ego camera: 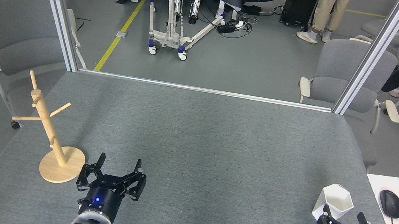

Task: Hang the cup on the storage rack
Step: 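Open the right gripper and position it around the white cup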

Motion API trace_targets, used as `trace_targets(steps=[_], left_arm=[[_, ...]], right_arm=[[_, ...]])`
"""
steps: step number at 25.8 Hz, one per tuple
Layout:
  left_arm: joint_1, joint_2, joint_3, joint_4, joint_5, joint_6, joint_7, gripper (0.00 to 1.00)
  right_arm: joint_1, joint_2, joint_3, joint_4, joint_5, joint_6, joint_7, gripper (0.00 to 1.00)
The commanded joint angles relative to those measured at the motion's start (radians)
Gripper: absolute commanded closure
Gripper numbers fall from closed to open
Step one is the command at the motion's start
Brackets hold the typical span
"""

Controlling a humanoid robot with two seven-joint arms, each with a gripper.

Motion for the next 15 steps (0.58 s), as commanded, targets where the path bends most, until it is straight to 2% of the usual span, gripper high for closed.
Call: trace_targets(steps=[1,15], left_arm=[[-0.002,0.001,0.001,0.004,0.0,0.002,0.0,0.0],[-0.007,0.004,0.001,0.014,0.0,0.002,0.0,0.01]], right_arm=[[-0.008,0.001,0.017,0.013,-0.001,0.025,0.0,0.0],[-0.07,-0.004,0.02,0.081,0.001,0.036,0.0,0.0]])
